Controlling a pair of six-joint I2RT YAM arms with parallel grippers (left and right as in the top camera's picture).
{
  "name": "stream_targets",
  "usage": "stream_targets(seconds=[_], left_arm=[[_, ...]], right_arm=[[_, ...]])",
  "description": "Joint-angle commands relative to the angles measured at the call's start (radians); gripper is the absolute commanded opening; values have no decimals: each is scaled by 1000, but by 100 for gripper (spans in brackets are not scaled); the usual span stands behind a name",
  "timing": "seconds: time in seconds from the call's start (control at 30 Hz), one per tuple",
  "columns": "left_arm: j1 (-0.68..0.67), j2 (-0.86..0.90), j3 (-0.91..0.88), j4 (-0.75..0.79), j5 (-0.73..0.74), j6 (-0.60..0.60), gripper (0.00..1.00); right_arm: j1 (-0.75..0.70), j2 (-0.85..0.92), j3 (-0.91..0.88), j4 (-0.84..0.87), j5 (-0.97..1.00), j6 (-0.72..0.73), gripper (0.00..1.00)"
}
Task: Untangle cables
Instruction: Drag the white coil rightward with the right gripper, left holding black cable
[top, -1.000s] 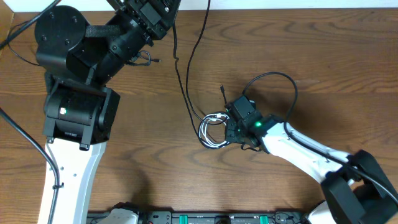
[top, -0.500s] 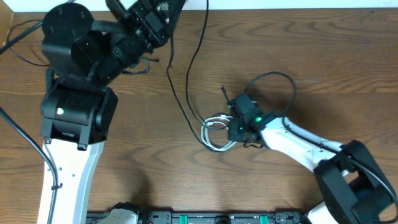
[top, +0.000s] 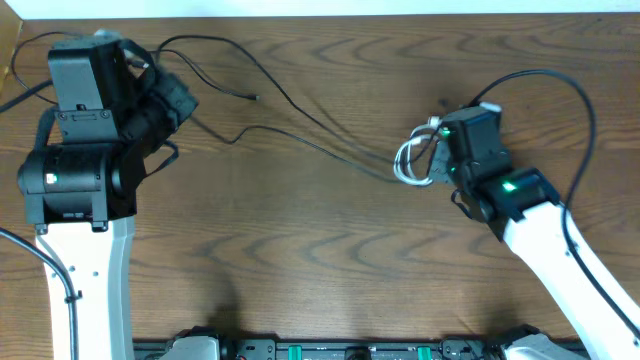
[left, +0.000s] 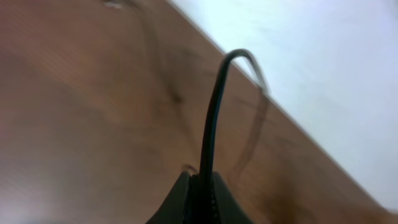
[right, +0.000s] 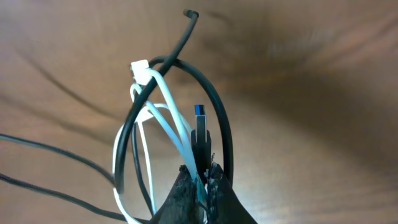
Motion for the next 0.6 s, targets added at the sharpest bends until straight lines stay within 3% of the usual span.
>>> stream_targets(seconds=[0.0, 0.4, 0.57], left_arm=[[6, 8, 13, -59, -243, 29, 7], [6, 76, -45, -200, -283, 29, 7], [6, 116, -60, -233, -283, 29, 7]], right_arm=[[-4, -87, 23, 55, 72, -35, 1], [-4, -207, 23, 151, -2, -79, 1], [-4, -206, 23, 151, 18, -105, 10]])
